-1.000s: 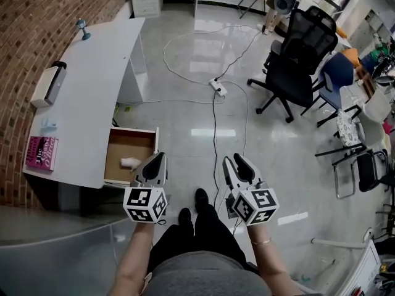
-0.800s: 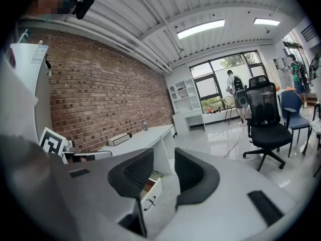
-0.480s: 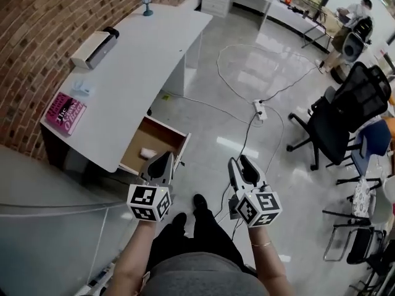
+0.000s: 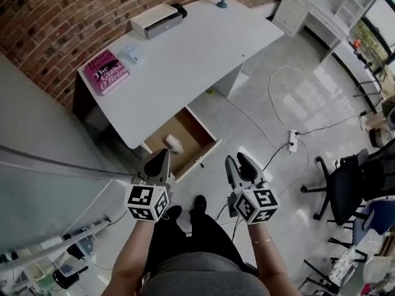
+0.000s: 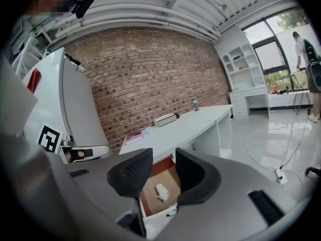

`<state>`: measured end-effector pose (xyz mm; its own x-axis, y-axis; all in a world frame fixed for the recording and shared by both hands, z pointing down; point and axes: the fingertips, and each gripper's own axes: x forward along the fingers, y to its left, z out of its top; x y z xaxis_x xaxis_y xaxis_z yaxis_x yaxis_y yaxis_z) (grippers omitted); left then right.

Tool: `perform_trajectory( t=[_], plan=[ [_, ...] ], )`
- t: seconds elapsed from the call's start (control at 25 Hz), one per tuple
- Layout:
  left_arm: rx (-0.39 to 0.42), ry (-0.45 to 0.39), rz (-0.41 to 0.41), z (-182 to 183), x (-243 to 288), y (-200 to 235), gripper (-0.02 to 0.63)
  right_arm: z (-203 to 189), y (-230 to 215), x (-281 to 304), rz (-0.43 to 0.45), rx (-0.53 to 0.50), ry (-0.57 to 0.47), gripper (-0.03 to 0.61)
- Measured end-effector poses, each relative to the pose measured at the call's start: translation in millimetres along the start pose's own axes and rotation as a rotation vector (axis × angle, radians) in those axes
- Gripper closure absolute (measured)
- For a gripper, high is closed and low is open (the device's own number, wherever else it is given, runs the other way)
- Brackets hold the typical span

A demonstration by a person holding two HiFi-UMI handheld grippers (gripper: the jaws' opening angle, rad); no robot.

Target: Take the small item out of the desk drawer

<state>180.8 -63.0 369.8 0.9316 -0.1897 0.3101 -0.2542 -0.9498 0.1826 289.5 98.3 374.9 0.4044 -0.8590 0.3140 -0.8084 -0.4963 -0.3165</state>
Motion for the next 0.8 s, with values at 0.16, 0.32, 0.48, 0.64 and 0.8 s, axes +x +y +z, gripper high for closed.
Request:
perform_trajectory(
  t=[0.16, 0.32, 0.48, 0.64, 0.8],
  plan=[
    [-0.058, -0.013, 0.134, -9, -21, 30, 0.591, -11, 26, 38, 0.135, -0.049, 0.084, 0.448],
    [-0.113, -0.023, 0.243, -21, -41, 54, 0.592, -26, 52, 67, 0.244, -0.108, 0.165, 0.442],
    [-0.163, -0.032, 0.331, -34, -61, 73, 0.591, -44, 75, 86, 0.328, -0.162, 0.235, 0.439],
    [-0.203, -0.036, 0.398, -47, -80, 86, 0.591, -61, 95, 101, 0.386, -0.207, 0.291, 0.433],
    [-0.229, -0.033, 0.436, -59, -94, 95, 0.591, -77, 110, 111, 0.419, -0.241, 0.334, 0.431]
  ],
)
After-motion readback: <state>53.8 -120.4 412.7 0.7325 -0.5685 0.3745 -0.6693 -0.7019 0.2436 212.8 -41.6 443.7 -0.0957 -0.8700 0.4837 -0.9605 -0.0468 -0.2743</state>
